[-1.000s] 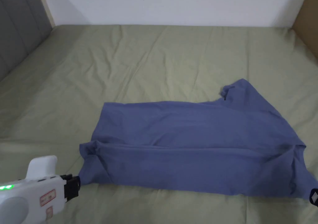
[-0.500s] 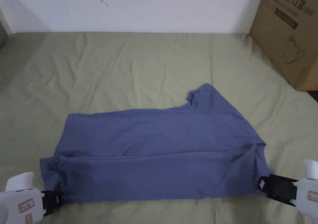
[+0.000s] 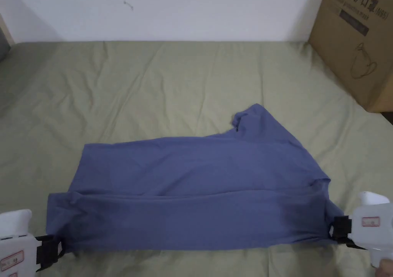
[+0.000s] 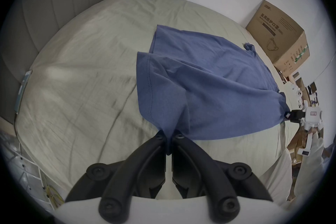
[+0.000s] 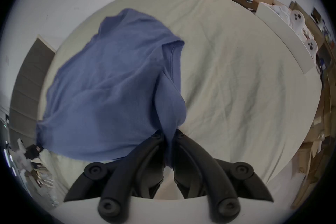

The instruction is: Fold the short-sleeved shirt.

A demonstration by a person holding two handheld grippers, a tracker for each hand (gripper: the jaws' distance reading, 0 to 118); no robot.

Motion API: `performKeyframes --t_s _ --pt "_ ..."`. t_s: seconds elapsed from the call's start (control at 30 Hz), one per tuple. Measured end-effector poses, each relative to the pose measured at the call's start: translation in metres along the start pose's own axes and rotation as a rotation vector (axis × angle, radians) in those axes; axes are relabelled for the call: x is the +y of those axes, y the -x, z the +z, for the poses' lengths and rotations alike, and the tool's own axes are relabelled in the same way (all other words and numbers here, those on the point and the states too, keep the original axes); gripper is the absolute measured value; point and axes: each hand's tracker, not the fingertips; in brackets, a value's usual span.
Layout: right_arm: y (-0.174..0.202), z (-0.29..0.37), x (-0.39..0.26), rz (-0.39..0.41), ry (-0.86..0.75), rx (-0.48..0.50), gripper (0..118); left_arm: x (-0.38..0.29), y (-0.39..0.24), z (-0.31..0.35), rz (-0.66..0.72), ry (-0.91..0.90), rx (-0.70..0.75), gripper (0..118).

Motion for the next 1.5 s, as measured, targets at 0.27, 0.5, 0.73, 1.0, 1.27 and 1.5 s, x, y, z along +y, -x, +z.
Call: performKeyframes --t_s 0.27,0.5,0.73,1.0,1.27,1.5 --pt "-0.022 0.072 -0.054 -0.005 0.001 0.053 8 -0.038 0.009 0.042 -0.079 0.047 0.033 4" --pt "-0.047 0.041 -0.117 -0.097 0.081 0.036 8 -0.084 0.016 0.027 -0.129 0.163 0.048 5" --pt "-0.020 0.090 -0.081 0.087 -0.090 -0.052 73 -0.054 0.018 0.053 -0.124 0.052 0.099 63" --pt "0.028 0.093 -0.043 0.154 -0.188 -0.022 0 -0.013 -0.016 0.046 -0.095 -0.079 0.005 0" --pt "0.050 0.015 0.045 0.169 -0.103 0.076 53 0.028 -0.045 -0.012 -0.139 -0.023 -0.067 0" --pt "0.062 -0.082 0.148 0.202 -0.020 -0.001 94 0.051 -0.048 -0.039 -0.129 -0.018 -0.072 0"
